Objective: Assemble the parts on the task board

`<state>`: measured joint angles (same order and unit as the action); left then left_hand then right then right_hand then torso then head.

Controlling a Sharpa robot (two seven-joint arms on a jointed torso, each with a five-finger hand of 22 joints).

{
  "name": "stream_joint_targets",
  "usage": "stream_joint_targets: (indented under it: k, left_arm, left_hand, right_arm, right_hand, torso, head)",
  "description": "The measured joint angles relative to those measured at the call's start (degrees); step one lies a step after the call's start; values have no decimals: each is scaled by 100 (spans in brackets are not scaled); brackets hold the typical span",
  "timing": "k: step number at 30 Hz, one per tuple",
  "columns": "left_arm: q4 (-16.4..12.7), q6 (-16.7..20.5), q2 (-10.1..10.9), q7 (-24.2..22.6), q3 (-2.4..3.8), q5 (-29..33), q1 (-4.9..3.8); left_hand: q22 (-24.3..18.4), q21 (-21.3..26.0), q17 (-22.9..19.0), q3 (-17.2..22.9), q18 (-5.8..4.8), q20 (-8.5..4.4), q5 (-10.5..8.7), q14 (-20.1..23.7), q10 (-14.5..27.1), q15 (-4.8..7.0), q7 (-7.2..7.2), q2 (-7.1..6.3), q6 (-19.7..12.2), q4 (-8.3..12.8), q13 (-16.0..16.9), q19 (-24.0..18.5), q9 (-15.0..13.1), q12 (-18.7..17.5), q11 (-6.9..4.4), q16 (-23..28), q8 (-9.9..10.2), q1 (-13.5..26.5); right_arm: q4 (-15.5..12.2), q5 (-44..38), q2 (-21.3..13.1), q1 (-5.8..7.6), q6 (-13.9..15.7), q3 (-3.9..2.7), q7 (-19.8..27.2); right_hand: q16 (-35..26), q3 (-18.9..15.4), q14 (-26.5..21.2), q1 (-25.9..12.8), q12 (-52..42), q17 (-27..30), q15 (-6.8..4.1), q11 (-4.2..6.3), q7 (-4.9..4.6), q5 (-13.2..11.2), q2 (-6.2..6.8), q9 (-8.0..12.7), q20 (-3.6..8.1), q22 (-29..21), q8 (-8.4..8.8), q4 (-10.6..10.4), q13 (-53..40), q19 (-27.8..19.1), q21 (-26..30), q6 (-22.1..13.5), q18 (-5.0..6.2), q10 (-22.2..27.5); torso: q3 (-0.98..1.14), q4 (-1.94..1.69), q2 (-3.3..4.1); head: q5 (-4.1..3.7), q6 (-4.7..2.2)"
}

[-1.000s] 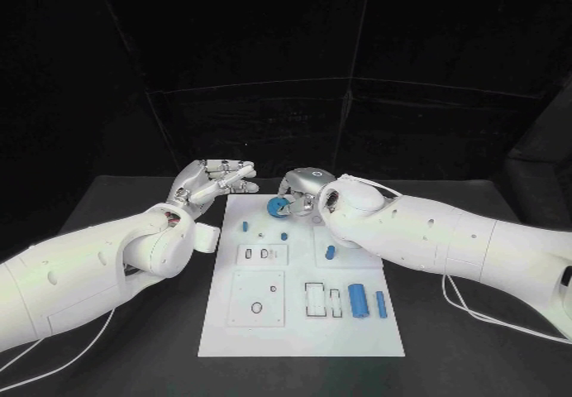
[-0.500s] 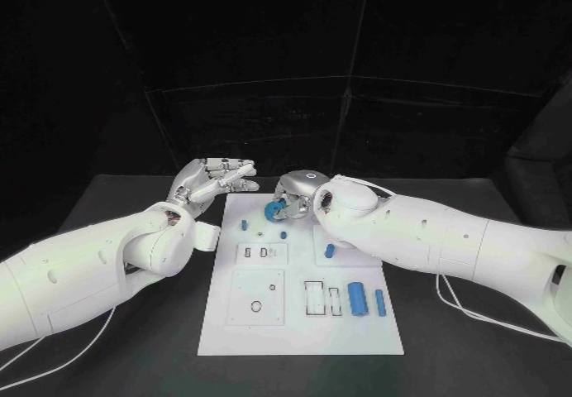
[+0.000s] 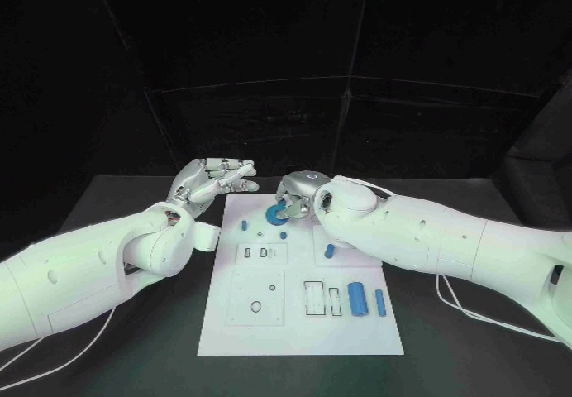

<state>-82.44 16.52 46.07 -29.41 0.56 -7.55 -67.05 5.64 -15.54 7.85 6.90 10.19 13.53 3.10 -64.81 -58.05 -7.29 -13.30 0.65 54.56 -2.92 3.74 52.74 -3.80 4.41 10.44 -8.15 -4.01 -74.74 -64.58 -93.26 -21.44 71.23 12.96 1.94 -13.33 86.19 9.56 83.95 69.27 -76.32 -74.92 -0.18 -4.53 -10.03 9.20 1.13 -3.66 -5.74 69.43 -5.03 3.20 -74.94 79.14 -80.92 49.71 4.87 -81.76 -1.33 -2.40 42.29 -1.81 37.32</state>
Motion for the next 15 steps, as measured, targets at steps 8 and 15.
stream_joint_targets:
  k: [8, 15]
  left_arm:
    - [2, -2, 2, 1, 0, 0, 0]
    - [5, -6, 20, 2, 0, 0, 0]
  left_hand:
    - [0, 0, 0, 0, 0, 0, 0, 0, 0, 0, 0, 0, 0, 0, 0, 0, 0, 0, 0, 0, 0, 0]
    - [0, 0, 0, 0, 0, 0, 0, 0, 0, 0, 0, 0, 0, 0, 0, 0, 0, 0, 0, 0, 0, 0]
  right_arm:
    - [-36, -12, -41, 0, 3, 0, -47]
    - [-475, 140, -497, -2, 321, 4, 114]
  right_hand:
    - [0, -221, 8, -149, 0, 1, 8, -9, 0, 27, 95, -22, -42, -5, 0, -194, 0, 1, 0, 0, 0, 8]
    - [0, -390, 8, -249, -23, 1, 8, -9, 45, 144, 53, -40, -41, 14, -11, -361, 0, 2, 0, 90, 0, 8]
  torso:
    - [0, 0, 0]
    - [2, -1, -1]
  head:
    - [1, 0]
    - [10, -7]
